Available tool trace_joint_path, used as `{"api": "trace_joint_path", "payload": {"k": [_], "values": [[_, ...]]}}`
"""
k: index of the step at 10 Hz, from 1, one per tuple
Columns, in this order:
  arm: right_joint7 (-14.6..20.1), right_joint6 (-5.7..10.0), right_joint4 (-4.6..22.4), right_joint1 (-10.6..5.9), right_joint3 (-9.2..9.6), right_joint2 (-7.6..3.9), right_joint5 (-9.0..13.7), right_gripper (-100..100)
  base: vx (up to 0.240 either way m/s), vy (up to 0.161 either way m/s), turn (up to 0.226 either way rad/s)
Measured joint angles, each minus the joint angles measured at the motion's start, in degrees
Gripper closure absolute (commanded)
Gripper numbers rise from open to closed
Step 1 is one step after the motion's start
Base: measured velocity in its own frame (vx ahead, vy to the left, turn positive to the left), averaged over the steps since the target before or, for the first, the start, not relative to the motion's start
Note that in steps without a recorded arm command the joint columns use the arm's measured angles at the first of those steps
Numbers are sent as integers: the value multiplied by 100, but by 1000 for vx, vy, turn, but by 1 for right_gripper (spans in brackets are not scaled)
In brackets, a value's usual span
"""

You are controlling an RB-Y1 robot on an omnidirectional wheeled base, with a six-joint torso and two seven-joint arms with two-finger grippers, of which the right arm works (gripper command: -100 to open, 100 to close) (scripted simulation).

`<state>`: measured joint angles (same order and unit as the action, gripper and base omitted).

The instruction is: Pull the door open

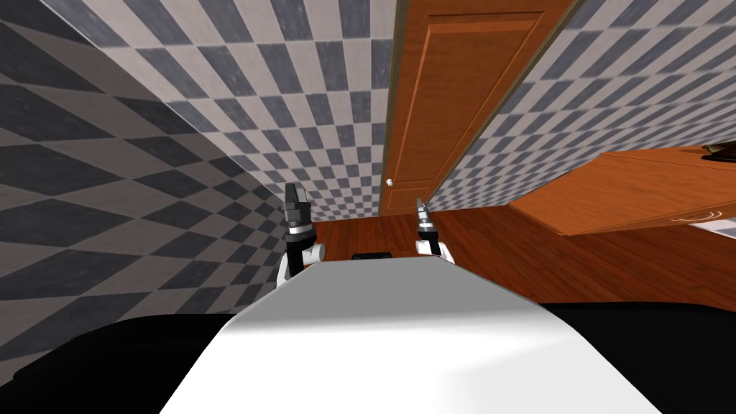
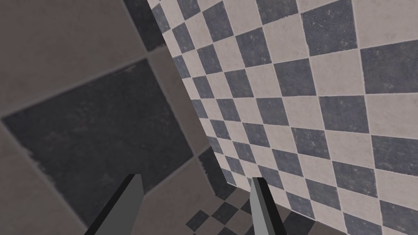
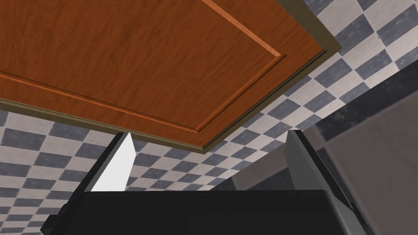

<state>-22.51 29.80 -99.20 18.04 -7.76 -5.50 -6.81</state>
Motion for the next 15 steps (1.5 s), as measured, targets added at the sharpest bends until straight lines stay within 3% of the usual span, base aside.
{"api": "trace_joint_path", "payload": {"k": [15], "values": [[-1583, 591, 1819, -626, -229, -36, -702, -100, 100, -6, -9]]}}
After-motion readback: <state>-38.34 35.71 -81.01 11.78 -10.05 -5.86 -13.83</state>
